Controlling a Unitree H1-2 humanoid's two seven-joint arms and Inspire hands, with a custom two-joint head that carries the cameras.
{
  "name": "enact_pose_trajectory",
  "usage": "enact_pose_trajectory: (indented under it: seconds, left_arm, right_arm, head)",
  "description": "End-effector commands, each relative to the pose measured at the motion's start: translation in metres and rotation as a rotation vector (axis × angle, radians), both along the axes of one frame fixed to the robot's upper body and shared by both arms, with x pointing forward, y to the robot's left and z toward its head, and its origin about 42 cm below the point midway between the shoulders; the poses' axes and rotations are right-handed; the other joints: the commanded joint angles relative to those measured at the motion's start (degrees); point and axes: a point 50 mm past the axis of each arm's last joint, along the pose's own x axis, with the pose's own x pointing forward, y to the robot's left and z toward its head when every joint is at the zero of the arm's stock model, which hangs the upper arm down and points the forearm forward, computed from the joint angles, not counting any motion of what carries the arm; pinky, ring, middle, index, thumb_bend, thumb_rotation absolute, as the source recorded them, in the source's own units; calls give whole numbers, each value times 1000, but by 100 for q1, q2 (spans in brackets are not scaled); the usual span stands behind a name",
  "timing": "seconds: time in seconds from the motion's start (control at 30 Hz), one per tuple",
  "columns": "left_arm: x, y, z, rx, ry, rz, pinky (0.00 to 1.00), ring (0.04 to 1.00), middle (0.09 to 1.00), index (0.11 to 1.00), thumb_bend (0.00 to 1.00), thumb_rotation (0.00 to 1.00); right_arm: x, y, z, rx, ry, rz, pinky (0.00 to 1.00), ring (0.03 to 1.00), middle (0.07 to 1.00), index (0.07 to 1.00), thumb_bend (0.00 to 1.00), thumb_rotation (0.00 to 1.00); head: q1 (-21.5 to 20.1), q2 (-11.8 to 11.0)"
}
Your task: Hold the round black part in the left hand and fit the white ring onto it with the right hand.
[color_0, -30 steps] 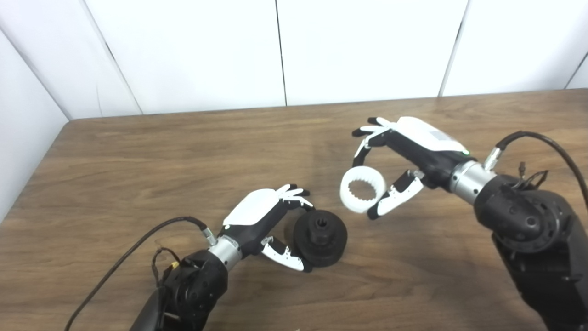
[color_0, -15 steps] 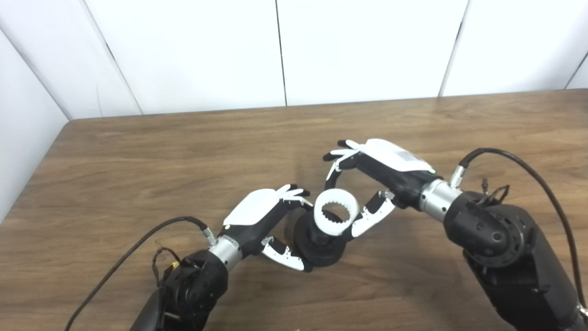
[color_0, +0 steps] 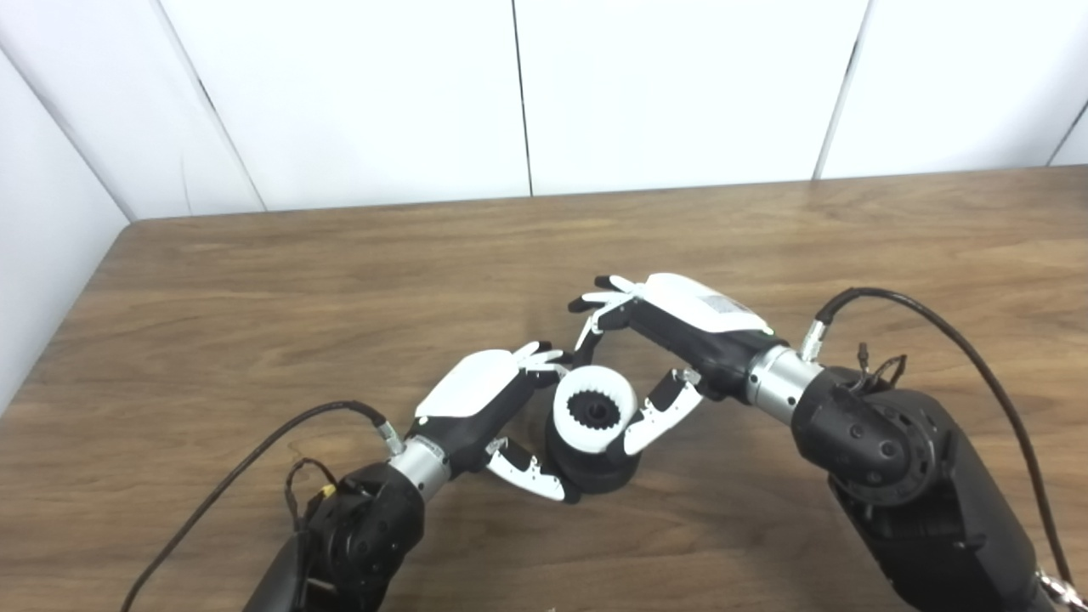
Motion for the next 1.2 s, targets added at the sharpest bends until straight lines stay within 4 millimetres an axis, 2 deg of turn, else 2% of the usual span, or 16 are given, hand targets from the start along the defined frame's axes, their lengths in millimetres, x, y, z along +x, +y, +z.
enact_pose_trajectory:
  seconds: [0.0, 0.4, 0.87, 1.17]
  left_arm:
    - [3, 0, -2, 23, 16, -1, 875, 987, 928, 702, 844, 246]
    - [1, -1, -7, 30, 17, 1, 897, 984, 924, 706, 844, 227]
    - [-1, -1, -8, 16, 29, 11, 898, 990, 928, 696, 841, 217]
    - [-1, 0, -5, 13, 27, 12, 876, 989, 927, 700, 848, 225]
  right_arm:
    - [2, 4, 13, 19, -74, 10, 1000, 1000, 901, 487, 525, 154]
    - [4, 3, 14, 28, -66, 6, 1000, 1000, 904, 487, 525, 154]
    - [8, -4, 23, 30, -79, -5, 1000, 1000, 908, 487, 525, 152]
    - [10, -9, 18, 15, -63, -19, 1000, 1000, 906, 487, 525, 152]
  head:
    - [5, 6]
    - [6, 3]
    - [18, 14]
    - [10, 45]
